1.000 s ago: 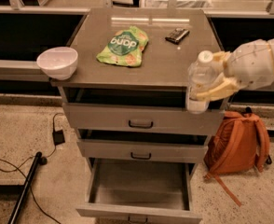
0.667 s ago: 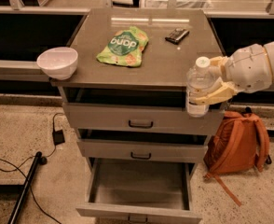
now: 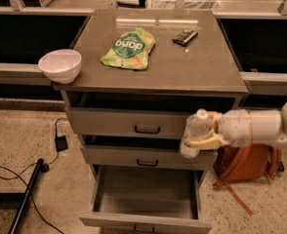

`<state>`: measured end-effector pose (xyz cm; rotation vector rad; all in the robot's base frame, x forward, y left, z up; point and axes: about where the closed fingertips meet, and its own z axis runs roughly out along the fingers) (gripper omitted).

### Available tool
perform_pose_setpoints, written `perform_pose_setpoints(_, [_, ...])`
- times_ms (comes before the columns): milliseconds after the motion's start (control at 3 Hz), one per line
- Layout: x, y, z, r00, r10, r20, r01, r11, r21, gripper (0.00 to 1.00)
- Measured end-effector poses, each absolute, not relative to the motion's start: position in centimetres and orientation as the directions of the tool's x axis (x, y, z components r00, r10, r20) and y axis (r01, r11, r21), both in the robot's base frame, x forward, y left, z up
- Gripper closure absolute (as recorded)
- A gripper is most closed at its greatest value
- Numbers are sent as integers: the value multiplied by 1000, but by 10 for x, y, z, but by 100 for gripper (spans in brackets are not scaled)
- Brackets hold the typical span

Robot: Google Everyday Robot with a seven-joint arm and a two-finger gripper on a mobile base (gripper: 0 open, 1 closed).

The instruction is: Place blue plastic bottle into bottom drawer

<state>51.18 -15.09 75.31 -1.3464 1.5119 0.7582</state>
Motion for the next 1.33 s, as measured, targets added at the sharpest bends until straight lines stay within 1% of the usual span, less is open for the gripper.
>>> perform_pose_setpoints(333, [504, -165, 679, 6, -348, -938, -960, 262, -104, 100])
perform_pose_setpoints(667, [510, -170, 671, 70, -334, -940, -958, 242, -157, 100])
perform_pose_setpoints(1000, [508, -168, 676, 82, -334, -939, -960, 226, -164, 100])
perform_pose_setpoints(1333, [529, -165, 630, 79, -332, -940, -949, 264, -173, 100])
